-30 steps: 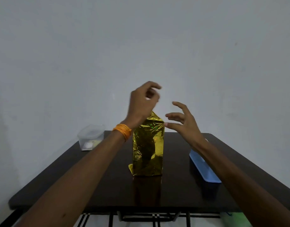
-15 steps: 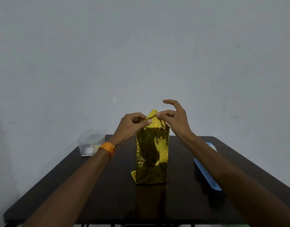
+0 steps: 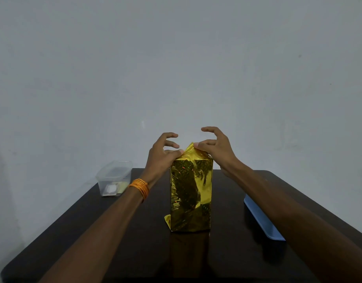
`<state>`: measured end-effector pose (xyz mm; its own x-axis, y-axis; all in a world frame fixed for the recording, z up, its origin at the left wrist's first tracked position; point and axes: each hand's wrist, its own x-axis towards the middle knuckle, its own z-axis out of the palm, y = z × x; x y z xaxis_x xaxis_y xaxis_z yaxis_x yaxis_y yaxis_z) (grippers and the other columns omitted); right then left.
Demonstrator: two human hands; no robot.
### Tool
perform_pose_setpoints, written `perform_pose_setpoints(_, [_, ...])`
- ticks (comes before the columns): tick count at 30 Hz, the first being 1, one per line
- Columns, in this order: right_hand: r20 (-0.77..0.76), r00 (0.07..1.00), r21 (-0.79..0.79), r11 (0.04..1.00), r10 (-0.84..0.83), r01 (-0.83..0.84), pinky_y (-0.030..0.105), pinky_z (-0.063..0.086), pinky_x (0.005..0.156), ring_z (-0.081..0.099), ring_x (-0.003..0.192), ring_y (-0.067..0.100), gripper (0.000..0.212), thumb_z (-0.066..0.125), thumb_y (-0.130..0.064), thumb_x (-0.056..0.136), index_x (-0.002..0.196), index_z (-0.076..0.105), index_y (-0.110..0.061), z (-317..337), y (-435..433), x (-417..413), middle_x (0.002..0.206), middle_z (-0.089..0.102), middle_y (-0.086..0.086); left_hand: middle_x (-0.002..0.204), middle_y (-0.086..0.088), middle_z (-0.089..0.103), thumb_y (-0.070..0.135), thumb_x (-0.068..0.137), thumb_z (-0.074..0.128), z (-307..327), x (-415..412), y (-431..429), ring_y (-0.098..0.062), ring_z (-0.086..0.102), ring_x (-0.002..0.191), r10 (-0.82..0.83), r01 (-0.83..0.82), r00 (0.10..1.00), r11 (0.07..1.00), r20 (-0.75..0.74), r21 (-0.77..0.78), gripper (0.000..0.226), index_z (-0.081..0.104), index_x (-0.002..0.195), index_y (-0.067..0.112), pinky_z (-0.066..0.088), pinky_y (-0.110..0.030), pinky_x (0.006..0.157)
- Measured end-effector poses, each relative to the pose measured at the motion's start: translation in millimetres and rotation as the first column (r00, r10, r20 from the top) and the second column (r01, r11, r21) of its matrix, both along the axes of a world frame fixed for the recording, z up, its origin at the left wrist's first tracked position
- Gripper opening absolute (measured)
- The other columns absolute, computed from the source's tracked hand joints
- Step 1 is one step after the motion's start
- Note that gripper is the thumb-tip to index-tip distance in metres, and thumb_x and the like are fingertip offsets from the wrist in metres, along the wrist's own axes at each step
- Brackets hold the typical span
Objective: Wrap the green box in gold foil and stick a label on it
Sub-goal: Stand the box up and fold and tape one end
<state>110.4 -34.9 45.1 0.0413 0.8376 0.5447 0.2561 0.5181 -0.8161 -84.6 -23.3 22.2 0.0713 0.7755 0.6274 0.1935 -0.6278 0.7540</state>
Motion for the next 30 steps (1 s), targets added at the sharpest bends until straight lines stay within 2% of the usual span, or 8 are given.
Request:
perform_pose_setpoints(3, [0.035,0.999,-0.039,0.999,-0.025,0.026,0.035,0.060,0.082,0.072,0.094,0.019,0.057,0.082,-0.023,0.081,0.130,0.053,-0.025,0.2,2.0,-0.4,0.099,0.074,0.007,0.114,-0.003,0.062,0.015,0.085,0.076,-3.7,-5.0,1.3,-0.016,0.072,0.090,-0.037,0.037,0.999,0.999,0.021,-0.001,0.046,0.058,0.124,0.029,0.060,-0.033,0.080])
perform_pose_setpoints(7, [0.103,0.993,-0.048,0.997,-0.062,0.068,0.036,0.061,0.080,0.072,0.087,0.016,0.052,0.080,-0.023,0.083,0.127,0.053,-0.025,-3.5,2.5,-1.6,0.088,0.075,0.003,0.112,-0.003,0.063,0.023,0.096,0.064,-3.4,-2.3,-0.6,-0.013,0.073,0.091,-0.084,0.086,0.993,0.996,0.084,-0.018,0.025,0.061,0.121,0.026,0.058,-0.044,0.091])
perform_pose_setpoints(13, [0.041,0.999,-0.068,0.997,-0.026,0.029,0.029,0.061,0.073,0.072,0.088,0.016,0.053,0.079,-0.021,0.085,0.130,0.052,-0.023,-3.9,-2.1,1.1,0.092,0.074,0.004,0.117,-0.002,0.061,0.023,0.079,0.083,0.0,-4.7,-0.4,-0.020,0.071,0.096,-0.115,0.115,0.993,0.993,0.000,-0.041,0.054,0.058,0.126,0.029,0.060,-0.032,0.081])
perform_pose_setpoints(16, [0.025,0.999,-0.070,0.997,-0.025,0.026,0.032,0.061,0.076,0.072,0.091,0.018,0.054,0.080,-0.020,0.084,0.129,0.051,-0.024,-7.0,-4.3,2.9,0.094,0.074,0.005,0.117,-0.004,0.063,0.019,0.083,0.079,4.6,-5.2,0.1,-0.020,0.068,0.102,-0.141,0.141,0.990,0.988,0.003,-0.060,0.047,0.060,0.125,0.025,0.057,-0.023,0.079])
perform_pose_setpoints(19, [0.002,1.000,-0.061,0.998,-0.021,0.021,0.031,0.061,0.079,0.072,0.092,0.017,0.053,0.079,-0.019,0.084,0.129,0.051,-0.023,-11.3,-5.7,1.7,0.095,0.075,0.006,0.113,-0.004,0.066,0.029,0.087,0.075,7.3,-0.5,-2.0,-0.016,0.068,0.102,-0.110,0.112,0.993,0.991,0.029,-0.073,0.037,0.063,0.121,0.023,0.055,-0.027,0.086])
perform_pose_setpoints(22, [0.002,1.000,-0.052,0.998,-0.023,0.023,0.033,0.061,0.082,0.072,0.092,0.017,0.053,0.078,-0.018,0.086,0.131,0.050,-0.022,-13.8,-5.7,1.6,0.096,0.075,0.007,0.109,0.000,0.065,0.031,0.082,0.079,13.9,6.6,-3.9,-0.010,0.062,0.102,-0.051,0.048,0.998,0.995,-0.032,-0.089,0.044,0.061,0.122,0.025,0.049,-0.020,0.076])
perform_pose_setpoints(26, [0.018,1.000,-0.052,0.998,-0.022,0.023,0.026,0.060,0.077,0.071,0.092,0.016,0.054,0.076,-0.017,0.087,0.133,0.049,-0.023,-13.7,-4.9,2.7,0.100,0.073,0.005,0.110,-0.002,0.061,0.014,0.072,0.086,27.3,8.8,-4.1,-0.015,0.060,0.103,-0.036,0.032,0.998,0.996,-0.050,-0.086,0.057,0.062,0.122,0.026,0.052,-0.024,0.071])
perform_pose_setpoints(30, [0.026,1.000,-0.046,0.999,-0.018,0.019,0.031,0.060,0.083,0.071,0.096,0.017,0.056,0.078,-0.020,0.086,0.135,0.049,-0.022,-15.5,-4.4,4.6,0.103,0.073,0.006,0.110,-0.003,0.062,0.013,0.074,0.085,32.6,9.6,-4.0,-0.016,0.061,0.102,0.075,-0.076,0.997,0.996,-0.007,-0.037,0.050,0.064,0.119,0.022,0.045,-0.016,0.064])
